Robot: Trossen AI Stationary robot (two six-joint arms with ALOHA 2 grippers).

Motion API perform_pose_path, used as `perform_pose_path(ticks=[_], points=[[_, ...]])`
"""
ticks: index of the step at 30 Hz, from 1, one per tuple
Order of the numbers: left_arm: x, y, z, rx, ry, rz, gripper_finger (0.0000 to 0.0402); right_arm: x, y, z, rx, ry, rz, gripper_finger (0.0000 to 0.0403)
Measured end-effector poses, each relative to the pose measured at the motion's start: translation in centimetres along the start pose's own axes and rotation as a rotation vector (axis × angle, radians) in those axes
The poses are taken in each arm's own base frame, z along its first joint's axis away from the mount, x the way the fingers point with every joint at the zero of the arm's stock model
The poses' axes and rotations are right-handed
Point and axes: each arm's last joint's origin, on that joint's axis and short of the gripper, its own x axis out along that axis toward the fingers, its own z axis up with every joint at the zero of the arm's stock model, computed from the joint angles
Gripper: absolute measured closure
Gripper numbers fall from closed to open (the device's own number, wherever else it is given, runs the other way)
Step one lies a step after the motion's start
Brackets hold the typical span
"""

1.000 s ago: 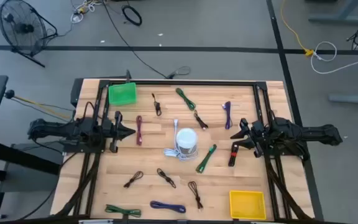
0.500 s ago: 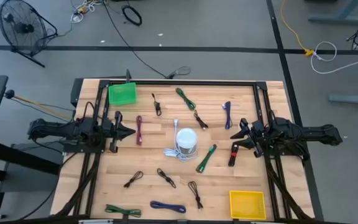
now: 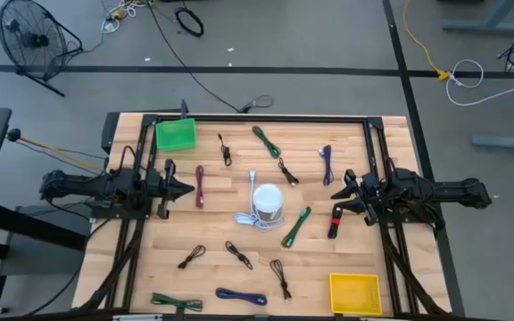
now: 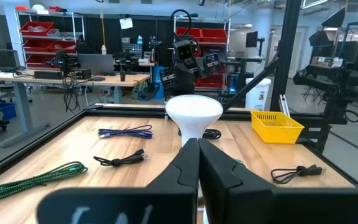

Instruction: Pick & Place USB Port

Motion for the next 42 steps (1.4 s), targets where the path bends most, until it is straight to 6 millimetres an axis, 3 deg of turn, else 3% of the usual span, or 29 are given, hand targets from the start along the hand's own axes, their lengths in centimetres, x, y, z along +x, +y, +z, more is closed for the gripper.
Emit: perform_pose_path(ticks=[34, 42], points=[[0.00, 0.00, 0.01, -0.001, -0.001, 0.000, 0.0394, 0.00, 0.00, 0.01, -0.003, -0.001, 0.000, 0.0276], [0.00, 0.00, 0.04, -0.001, -0.004, 0.000, 0.0394, -0.01, 0.00, 0.05, -0.343, -0.004, -0.002, 0.0276]])
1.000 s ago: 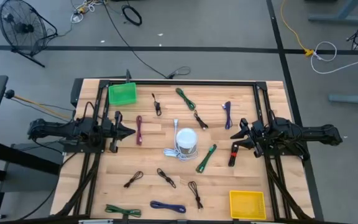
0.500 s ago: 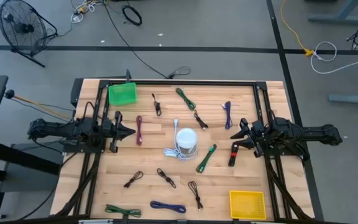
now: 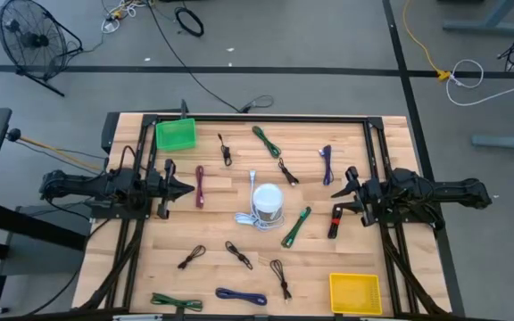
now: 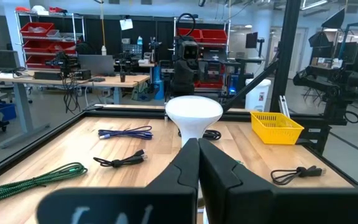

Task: Pick & Place USB Port
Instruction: Put the blue black charger cable into the yellow basket

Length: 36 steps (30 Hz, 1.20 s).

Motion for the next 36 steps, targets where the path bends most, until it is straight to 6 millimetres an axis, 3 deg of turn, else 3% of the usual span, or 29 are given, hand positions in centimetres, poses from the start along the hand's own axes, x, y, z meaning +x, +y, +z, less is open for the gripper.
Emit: perform_pose_path(ticks=[10, 22, 33, 36], points=[[0.0, 0.0, 0.9, -0.012, -0.091, 0.010, 0.0394, 0.0, 0.0, 0.9, 0.037, -0.096, -0.001, 0.0276], [-0.1, 0.0, 1.0, -0.015, -0.109, -0.002, 0.0394, -0.7, 0.0, 3.6, -0.024, -0.373, -0.008, 0.0276], [-0.1, -0.1, 1.1, -0.014, -0.114, -0.027, 0.0394, -1.6, -0.8, 5.7, 0.002, -0.624, -0.296, 0.0276], [-0.1, -0.1, 1.1, -0.014, -0.114, -0.023, 0.0394, -0.5, -1.1, 6.0, 0.034, -0.550, -0.317, 0.0276]])
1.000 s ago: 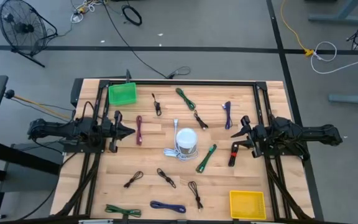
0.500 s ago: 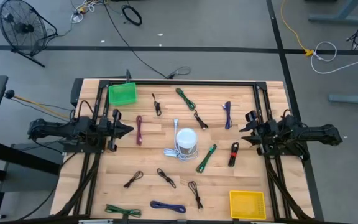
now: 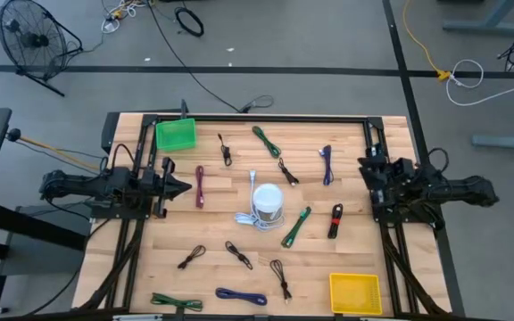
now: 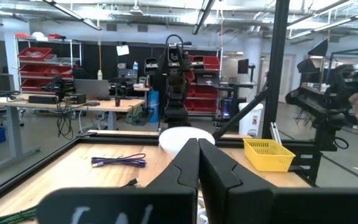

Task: Pick & Place USB Port
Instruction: Put the blue black charger cable into the yellow basket

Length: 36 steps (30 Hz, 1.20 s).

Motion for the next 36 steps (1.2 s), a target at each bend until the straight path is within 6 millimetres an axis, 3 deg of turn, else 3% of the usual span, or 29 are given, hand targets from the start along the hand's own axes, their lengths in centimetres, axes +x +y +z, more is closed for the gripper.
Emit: perform_pose_path(ticks=[5, 10, 14, 21, 26, 36], points=[[0.0, 0.1, 0.1, -0.002, -0.016, 0.046, 0.0394, 3.5, -0.1, -0.8, -0.040, 0.240, -0.122, 0.0276], [0.0, 0.3, 0.2, -0.002, -0.025, 0.103, 0.0394, 6.8, -2.1, -2.4, -0.264, 0.696, -0.549, 0.0276], [0.0, 0.3, 0.2, -0.002, -0.025, 0.112, 0.0394, 8.4, -3.9, -3.1, -0.267, 0.930, -0.712, 0.0276], [0.0, 0.3, 0.2, -0.003, -0.025, 0.112, 0.0394, 8.0, -6.5, -5.8, -0.253, 1.305, -0.932, 0.0275], [0.0, 0.3, 0.2, -0.003, -0.025, 0.112, 0.0394, 7.0, -7.6, -7.7, -0.224, 1.501, -0.961, 0.0251], [0.0, 0.3, 0.2, -0.004, -0.028, 0.111, 0.0394, 5.6, -8.7, -10.9, -0.144, 1.593, -0.981, 0.0207]])
